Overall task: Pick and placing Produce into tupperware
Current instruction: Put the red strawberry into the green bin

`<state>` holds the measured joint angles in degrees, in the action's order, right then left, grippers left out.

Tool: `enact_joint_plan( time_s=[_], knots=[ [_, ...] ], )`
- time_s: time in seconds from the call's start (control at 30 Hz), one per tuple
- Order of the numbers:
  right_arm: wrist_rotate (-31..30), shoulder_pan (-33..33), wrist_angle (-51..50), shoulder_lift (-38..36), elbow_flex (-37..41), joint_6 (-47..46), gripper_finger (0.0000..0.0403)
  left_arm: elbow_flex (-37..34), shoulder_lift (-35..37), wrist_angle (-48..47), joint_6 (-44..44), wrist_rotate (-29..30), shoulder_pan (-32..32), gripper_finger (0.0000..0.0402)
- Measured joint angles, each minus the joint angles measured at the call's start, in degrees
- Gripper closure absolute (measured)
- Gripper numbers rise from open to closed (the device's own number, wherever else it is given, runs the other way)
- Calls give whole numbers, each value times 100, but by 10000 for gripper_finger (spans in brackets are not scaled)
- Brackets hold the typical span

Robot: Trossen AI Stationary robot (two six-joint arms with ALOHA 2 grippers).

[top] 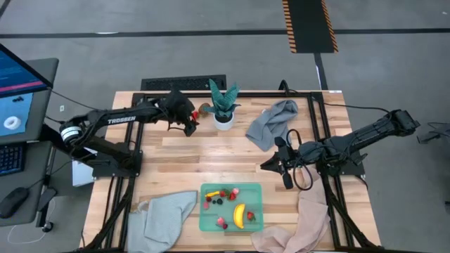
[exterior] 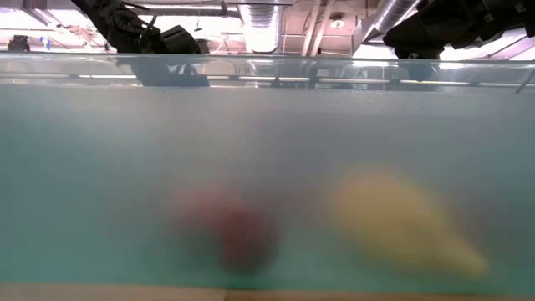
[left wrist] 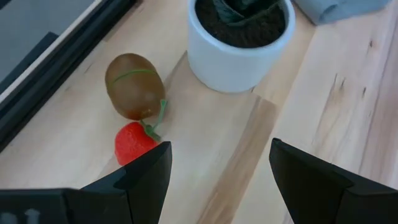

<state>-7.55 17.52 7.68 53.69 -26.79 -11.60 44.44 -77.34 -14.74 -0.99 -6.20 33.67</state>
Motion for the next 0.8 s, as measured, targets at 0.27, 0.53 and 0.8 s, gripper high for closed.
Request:
enact_joint_plan(
  time_s=[0.27, 0.53, 0.8],
  knots=[
    [0, 0, 0, 0, 0, 0, 344, -218, -37, 184, -818, 67, -31, 143],
    [0, 2, 0, 0, 0, -2, 344, -218, -412, 157, -1215, 351, -78, 143],
    [0, 0, 0, 0, 0, -1, 344, -218, -767, 429, -1474, 473, -118, 143]
  ],
)
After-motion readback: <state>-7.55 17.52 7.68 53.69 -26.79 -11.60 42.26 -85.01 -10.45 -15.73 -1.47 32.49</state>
